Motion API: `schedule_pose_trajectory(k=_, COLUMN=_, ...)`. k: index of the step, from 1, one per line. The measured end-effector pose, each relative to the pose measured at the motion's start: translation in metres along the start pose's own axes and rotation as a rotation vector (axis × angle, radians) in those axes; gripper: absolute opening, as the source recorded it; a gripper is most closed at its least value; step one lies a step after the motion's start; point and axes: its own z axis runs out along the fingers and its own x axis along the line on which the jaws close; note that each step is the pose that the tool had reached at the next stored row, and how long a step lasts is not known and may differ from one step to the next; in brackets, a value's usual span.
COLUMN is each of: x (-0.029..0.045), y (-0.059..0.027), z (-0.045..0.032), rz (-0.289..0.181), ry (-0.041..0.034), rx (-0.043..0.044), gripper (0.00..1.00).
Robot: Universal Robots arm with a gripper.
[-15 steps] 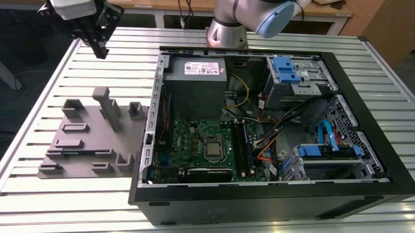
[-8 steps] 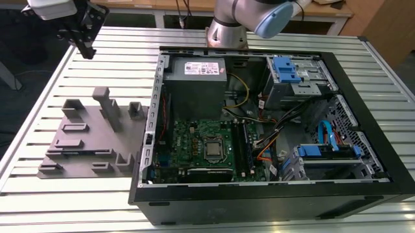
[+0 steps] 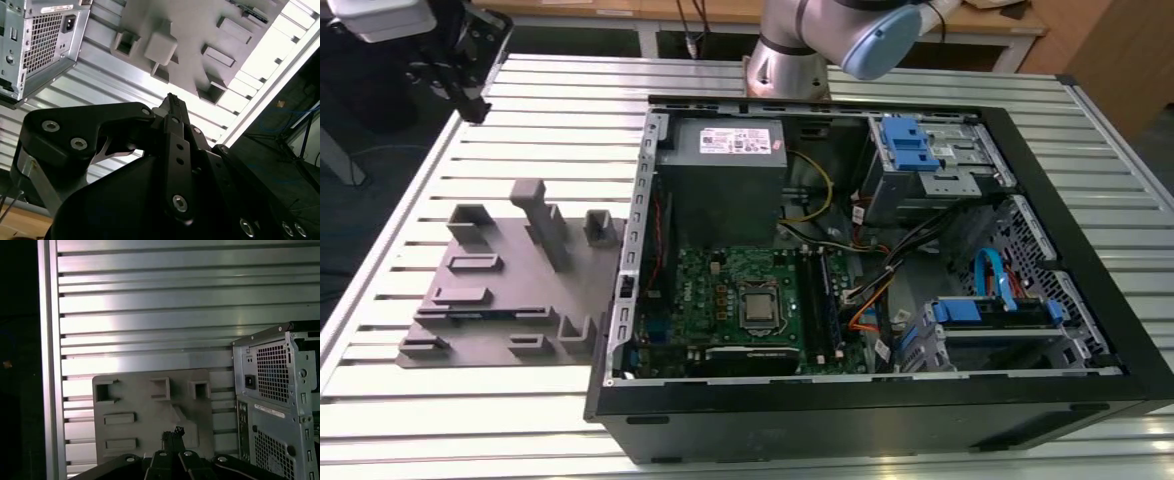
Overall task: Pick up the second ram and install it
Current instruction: 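Reach for the second ram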
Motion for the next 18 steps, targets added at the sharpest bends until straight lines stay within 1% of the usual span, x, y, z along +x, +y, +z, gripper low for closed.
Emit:
schedule_pose_trajectory(k=9, x=0.0242, y=-0.0028, z=0.0012, rz=0.0, ry=0.0, rx=0.0001, gripper=0.11)
schedule_pose_trajectory(k=18, x=0.0446, y=-0.0056, z=0.0028, rz=0.0, ry=-0.0001, rx=0.0004, gripper=0.11)
